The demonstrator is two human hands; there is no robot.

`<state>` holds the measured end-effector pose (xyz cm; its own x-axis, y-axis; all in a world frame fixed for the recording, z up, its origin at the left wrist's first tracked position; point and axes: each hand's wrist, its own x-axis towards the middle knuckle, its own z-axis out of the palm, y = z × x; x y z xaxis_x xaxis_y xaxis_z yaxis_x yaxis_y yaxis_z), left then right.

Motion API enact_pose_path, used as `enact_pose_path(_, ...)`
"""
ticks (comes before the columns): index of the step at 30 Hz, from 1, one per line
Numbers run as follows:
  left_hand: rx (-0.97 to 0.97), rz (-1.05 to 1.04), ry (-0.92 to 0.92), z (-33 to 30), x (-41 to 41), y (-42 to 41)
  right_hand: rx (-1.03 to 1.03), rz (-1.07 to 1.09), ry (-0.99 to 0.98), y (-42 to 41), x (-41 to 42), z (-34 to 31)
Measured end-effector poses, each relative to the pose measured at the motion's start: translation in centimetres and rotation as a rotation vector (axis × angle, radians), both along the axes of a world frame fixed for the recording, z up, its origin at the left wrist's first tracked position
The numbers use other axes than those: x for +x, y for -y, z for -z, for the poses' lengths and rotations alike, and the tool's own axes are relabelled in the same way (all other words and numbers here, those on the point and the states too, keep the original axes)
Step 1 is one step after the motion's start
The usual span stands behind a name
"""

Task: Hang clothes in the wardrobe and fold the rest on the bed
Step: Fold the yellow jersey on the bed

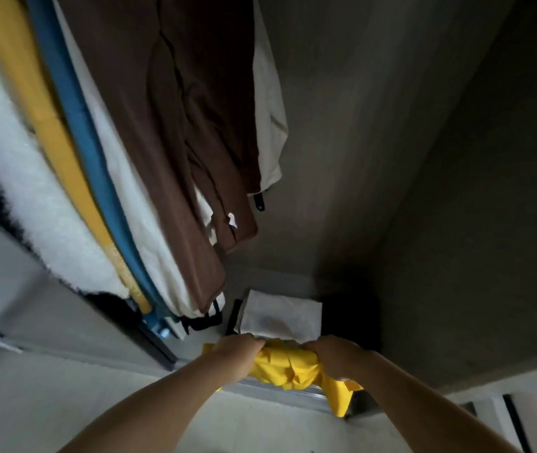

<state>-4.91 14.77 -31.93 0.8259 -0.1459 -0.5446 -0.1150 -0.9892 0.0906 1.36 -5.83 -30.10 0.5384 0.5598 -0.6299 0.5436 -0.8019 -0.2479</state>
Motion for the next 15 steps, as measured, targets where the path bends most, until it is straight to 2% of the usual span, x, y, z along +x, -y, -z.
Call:
enact_pose_path(6, -0.040, 0.069, -0.102, 5.4, 6.1, -2.0, -0.089, 0.044, -0.015, -1.1, 4.1, 4.1)
enact_pose_path(10, -0.078, 0.077, -0.081, 9.7, 10.7, -1.5, -0.077, 0.074, -0.001, -0.9, 8.7, 8.8)
enact_pose_path(13, -0.118, 0.042, -0.056, 14.1, 15.2, -2.1, -0.072, 0.078, 0.043, -1.1, 13.0, 13.1)
enact_pose_path(15, -0.168, -0.052, -0.047, 17.5, 18.3, -2.9, -0.072, 0.100, 0.130, -1.4, 16.2, 16.4)
